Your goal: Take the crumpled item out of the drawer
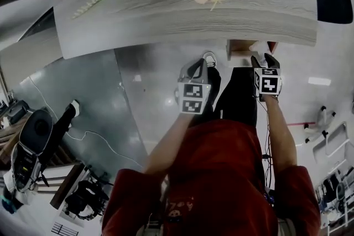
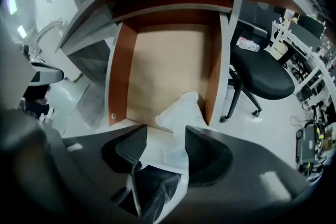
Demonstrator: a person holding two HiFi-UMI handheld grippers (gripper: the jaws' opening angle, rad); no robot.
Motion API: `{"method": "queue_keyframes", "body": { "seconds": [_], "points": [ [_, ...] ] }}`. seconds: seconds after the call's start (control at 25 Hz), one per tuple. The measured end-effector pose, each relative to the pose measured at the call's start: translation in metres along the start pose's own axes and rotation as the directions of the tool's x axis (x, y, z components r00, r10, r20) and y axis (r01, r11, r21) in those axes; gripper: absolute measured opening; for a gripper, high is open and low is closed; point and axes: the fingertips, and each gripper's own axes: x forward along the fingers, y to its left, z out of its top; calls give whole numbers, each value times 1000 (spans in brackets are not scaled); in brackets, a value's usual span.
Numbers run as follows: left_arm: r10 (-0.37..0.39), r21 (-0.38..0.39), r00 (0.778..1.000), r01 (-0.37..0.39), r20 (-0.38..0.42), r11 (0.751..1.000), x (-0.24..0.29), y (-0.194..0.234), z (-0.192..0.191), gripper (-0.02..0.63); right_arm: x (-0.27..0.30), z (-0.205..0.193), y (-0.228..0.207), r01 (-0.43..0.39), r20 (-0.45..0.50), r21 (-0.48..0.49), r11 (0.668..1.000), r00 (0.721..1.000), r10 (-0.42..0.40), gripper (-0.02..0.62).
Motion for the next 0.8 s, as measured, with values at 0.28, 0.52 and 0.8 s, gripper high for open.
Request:
{"method": "queue_keyframes", "body": {
  "seconds": [0.28,0.52,0.8],
  "points": [
    [-6,-1,1000,6,-26,1000,4,-4,-10,-3,16,-6,-8,59,-29,6,998,998,-59,141],
    [-7,7,1000,7,-28,1000,5,-7,-9,-3,20,-6,-22,100,-49,-5,995,994,-100,6],
    [-5,13,1000,6,-23,1000,0,-8,-5,-3,14,-4,-20,87,-36,-22,996,996,-87,3]
  ]
}}
